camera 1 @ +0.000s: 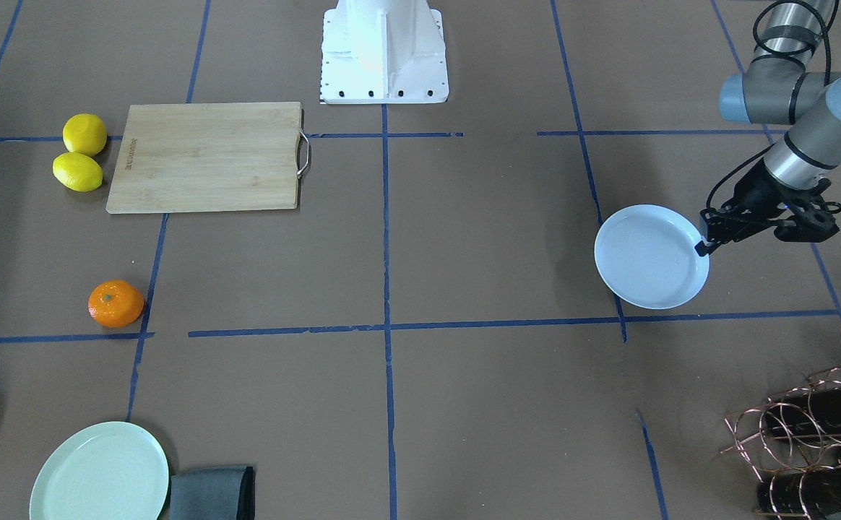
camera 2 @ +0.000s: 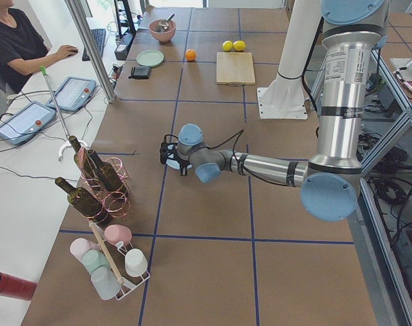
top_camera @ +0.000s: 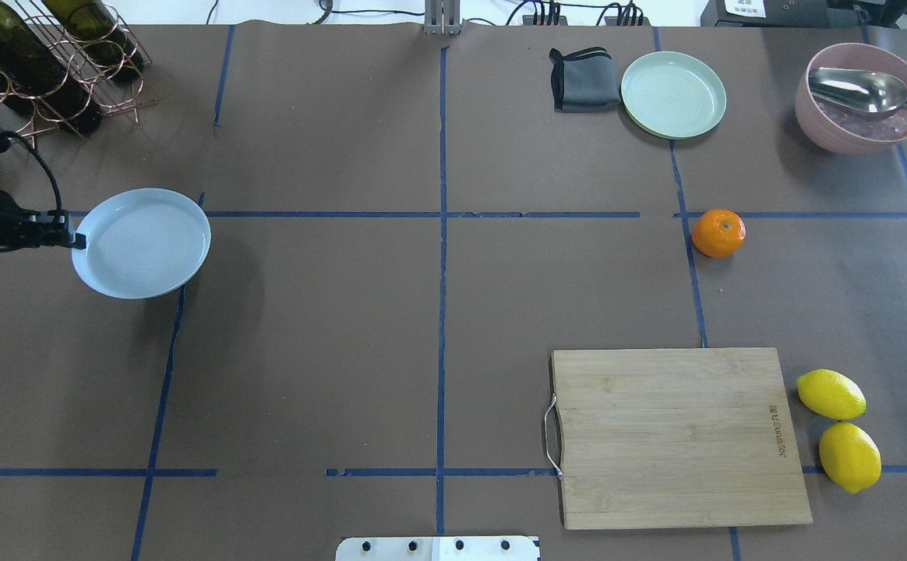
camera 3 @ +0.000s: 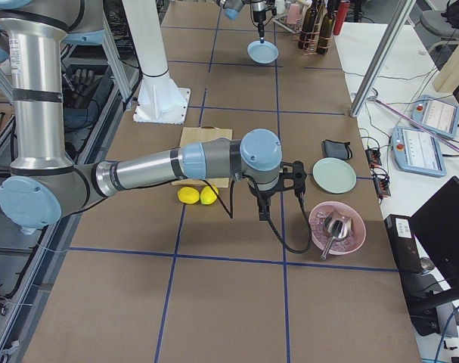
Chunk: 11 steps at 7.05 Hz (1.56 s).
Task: Pick orange to plate
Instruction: 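Slide the light blue plate with the left gripper toward the table center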
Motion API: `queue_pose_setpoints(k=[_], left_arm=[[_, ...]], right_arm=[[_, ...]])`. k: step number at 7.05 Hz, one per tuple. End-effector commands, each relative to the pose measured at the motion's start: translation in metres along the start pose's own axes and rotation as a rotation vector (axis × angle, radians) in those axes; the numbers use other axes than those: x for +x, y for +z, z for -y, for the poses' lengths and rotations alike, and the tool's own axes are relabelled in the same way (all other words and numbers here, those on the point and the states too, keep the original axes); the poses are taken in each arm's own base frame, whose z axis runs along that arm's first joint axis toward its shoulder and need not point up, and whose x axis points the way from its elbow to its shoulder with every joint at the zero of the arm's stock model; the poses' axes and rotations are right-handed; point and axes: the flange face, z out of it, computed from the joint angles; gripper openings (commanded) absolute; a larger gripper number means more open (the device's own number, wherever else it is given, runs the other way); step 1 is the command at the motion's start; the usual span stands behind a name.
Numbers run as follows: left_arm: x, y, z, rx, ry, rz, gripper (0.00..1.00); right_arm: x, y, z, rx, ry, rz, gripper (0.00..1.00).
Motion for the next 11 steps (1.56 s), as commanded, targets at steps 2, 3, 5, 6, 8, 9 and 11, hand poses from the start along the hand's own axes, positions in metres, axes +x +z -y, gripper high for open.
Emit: queue_pose_setpoints(k=[2,3,5,6,8,9,11], left_arm=[[0.206,-0.037,0.044,-0.034,-0.253,-0.037,0.0],[0.265,0.002,0.004,-0.079,-0.302,-0.045,0.0],[0.386,0.068,-0.065,-0.088,-0.407,-0.051,0.0],[0.409,0.091,-0.072,-0.107,-0.433,-0.028,0.0],[0.414,0.127,-0.084,-0.042,-0.416,-0.007,0.0],[0.408,0.133,-0.084,-0.04,-0.416,0.006,0.0],[0.397,0.136,-0.083,-0.038,-0.399,0.018,0.07]], right_arm=[[-0.002,0.001,0.001,0.001,0.076,0.001,1.0],[-0.011,0.011,0.003,-0.02,0.063,-0.001,1.0],[-0.031,0.027,0.005,-0.05,0.044,-0.017,1.0],[-0.05,0.032,0.006,-0.059,0.076,-0.014,1.0],[-0.072,0.035,0.008,-0.065,0.085,-0.008,1.0],[-0.08,0.034,0.007,-0.064,0.087,-0.008,1.0],[-0.1,0.045,0.008,-0.085,0.093,-0.005,1.0]])
